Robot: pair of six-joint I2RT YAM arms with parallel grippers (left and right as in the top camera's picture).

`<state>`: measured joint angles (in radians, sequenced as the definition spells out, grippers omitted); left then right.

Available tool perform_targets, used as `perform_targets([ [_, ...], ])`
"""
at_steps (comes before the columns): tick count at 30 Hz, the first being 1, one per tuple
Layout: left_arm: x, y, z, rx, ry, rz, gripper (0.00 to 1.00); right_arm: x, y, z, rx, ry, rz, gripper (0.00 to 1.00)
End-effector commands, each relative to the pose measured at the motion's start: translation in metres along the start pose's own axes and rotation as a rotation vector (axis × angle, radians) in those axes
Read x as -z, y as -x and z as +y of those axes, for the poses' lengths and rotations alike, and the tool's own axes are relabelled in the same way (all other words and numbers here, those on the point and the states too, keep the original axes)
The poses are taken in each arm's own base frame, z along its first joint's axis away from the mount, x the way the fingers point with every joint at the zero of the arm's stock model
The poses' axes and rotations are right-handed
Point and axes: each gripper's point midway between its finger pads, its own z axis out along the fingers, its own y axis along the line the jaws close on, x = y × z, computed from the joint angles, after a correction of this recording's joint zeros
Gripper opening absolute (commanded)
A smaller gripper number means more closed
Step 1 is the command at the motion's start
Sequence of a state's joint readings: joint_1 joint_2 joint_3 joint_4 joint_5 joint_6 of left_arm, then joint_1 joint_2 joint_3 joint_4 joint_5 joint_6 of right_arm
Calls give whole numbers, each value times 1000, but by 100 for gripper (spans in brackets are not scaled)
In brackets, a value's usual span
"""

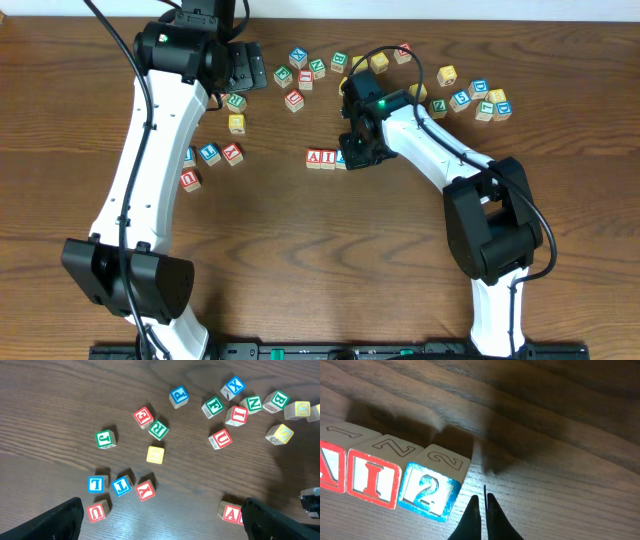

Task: Spell out AI2
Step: 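Lower the blue 2 block beside I and open the right gripper, then lift the right gripper and move the left gripper toward the A block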

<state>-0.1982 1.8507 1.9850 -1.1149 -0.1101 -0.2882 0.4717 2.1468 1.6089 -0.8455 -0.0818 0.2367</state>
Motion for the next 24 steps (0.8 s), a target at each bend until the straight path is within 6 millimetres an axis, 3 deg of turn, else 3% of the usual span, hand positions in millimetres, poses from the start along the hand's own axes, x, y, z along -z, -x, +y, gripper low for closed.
perform_targets([
  [1,-2,2,0,6,2,-1,99,-2,4,11,42,38,-4,1],
  [15,-2,2,0,5,3,0,100,-2,12,22,98,65,-43,1],
  [20,-2,4,-1,1,1,-6,100,2,13,12,85,39,-38,1],
  [24,3,7,0,-26,-3,-21,100,21,18,-3,48,30,-31,1],
])
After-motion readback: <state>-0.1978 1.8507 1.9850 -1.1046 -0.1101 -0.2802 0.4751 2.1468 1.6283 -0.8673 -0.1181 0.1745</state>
